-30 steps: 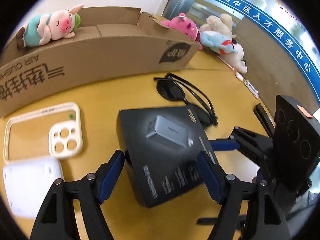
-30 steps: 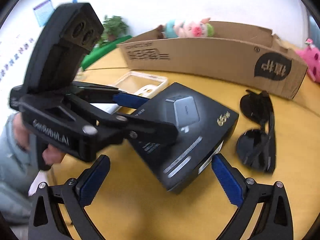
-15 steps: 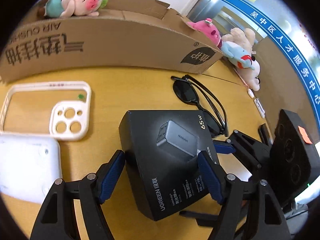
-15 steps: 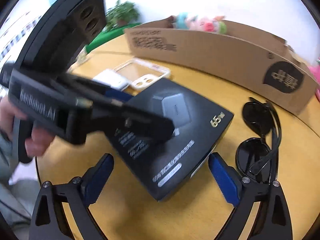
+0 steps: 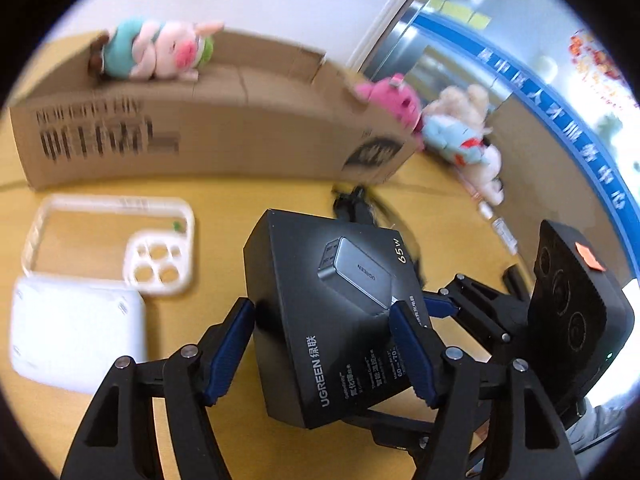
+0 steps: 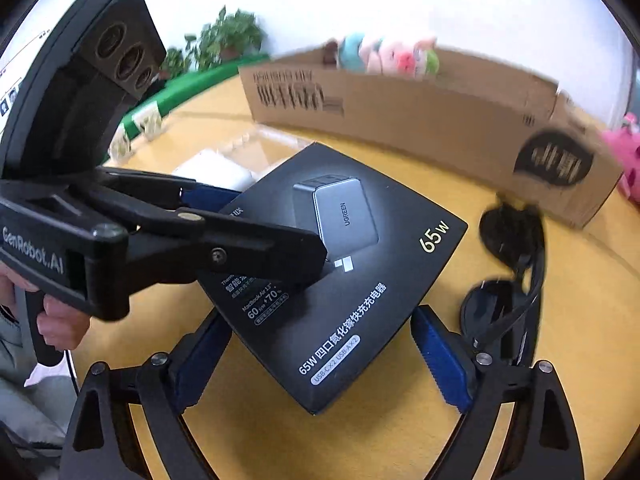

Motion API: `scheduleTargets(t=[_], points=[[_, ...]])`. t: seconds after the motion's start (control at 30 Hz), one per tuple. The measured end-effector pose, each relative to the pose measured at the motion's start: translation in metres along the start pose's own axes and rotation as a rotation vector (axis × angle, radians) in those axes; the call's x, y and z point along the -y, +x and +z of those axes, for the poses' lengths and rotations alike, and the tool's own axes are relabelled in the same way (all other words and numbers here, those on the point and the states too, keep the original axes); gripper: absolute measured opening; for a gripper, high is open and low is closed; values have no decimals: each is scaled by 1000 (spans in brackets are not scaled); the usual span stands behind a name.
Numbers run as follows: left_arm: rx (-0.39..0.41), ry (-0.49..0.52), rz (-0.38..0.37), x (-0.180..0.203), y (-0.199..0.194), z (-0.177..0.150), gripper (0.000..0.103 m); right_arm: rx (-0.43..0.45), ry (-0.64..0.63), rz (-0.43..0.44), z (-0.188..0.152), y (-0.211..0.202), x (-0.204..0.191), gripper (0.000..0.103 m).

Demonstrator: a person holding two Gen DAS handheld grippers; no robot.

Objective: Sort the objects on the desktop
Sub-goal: 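Lift the charger box into the cardboard box and release it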

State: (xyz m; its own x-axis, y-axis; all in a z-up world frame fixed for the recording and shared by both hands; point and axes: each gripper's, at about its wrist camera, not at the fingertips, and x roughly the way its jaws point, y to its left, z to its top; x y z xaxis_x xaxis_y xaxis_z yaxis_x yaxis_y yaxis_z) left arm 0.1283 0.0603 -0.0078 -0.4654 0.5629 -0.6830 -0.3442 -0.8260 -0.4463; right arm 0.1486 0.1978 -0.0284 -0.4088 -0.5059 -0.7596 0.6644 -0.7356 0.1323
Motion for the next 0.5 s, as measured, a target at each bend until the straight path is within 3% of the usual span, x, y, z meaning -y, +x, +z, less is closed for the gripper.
scheduleTargets(t=[0.2, 0.37, 0.5], points=[[193, 180, -29, 20, -57, 73, 69, 172, -64, -107, 62, -45, -12, 91], [363, 286, -47, 40, -100, 151, 69, 300, -189, -237, 145, -91, -7, 91], [457, 331, -43, 52, -119, 212, 69, 390, -238, -260, 211, -124, 11, 91]])
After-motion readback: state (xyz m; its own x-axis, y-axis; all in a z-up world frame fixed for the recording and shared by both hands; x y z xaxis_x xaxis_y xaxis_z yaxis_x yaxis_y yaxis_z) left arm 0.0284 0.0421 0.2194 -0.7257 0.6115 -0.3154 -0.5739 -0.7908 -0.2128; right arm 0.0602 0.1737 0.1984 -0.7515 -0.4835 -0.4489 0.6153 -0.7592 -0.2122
